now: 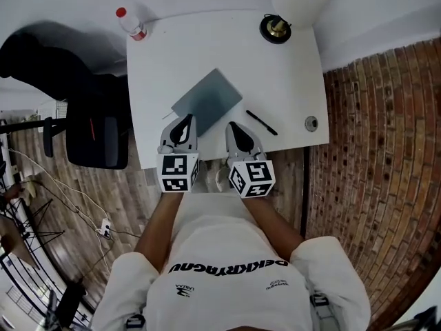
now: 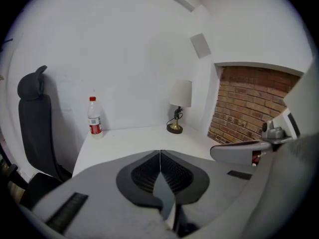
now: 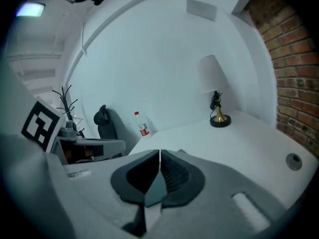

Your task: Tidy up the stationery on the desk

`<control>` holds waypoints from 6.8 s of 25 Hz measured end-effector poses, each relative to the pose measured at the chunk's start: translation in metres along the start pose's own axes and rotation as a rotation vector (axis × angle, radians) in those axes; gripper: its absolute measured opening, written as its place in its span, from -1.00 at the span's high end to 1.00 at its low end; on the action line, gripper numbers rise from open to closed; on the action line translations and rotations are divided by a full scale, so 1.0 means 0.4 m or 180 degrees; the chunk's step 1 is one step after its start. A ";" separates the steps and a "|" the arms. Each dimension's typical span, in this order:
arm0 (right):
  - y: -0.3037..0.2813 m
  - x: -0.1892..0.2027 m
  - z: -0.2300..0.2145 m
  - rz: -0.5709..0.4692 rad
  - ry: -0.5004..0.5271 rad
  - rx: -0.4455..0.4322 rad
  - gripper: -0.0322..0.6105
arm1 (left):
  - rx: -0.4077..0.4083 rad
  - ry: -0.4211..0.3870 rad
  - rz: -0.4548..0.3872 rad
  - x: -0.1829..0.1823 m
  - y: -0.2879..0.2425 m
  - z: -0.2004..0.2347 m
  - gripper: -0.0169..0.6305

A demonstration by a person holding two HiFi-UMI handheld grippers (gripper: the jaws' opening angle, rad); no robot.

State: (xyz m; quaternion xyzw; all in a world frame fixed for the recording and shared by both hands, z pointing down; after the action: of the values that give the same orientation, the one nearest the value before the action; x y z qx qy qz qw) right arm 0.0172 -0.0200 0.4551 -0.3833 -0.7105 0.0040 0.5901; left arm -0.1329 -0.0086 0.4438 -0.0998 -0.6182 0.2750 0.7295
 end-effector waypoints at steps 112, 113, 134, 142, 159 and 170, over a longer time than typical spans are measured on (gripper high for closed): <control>-0.297 0.207 -0.267 0.1651 0.0422 0.0125 0.59 | 0.0111 0.1041 0.1623 0.301 -0.284 0.054 0.63; -0.296 0.207 -0.269 0.1645 0.0429 0.0112 0.59 | 0.0105 0.1053 0.1617 0.302 -0.284 0.053 0.63; -0.242 0.171 -0.284 0.1419 0.0714 0.0033 0.58 | 0.0058 0.0982 0.1482 0.289 -0.260 0.039 0.63; -0.153 0.162 -0.334 0.1427 0.0829 0.0021 0.57 | 0.0159 0.0796 0.1220 0.223 -0.206 0.008 0.80; -0.122 0.228 -0.415 0.2048 0.2077 -0.0202 0.64 | 0.0340 0.0470 0.1004 0.169 -0.105 -0.076 0.95; -0.118 0.238 -0.416 0.2164 0.2183 -0.0168 0.76 | 0.0311 0.0482 0.0943 0.174 -0.080 -0.084 0.95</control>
State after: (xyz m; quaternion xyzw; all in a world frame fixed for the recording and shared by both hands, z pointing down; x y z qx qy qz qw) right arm 0.1307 -0.0751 0.6068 -0.5878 -0.3093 0.0520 0.7457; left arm -0.0862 0.0078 0.5109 -0.1747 -0.5258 0.4010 0.7295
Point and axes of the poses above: the fingertips, and each gripper's own axes: y backward along the fingers, z to its left, x out of its underside, the point moved 6 cm from there along y, backward along the fingers, and after that the axes turned 5 degrees about x, right-handed, at the moved point
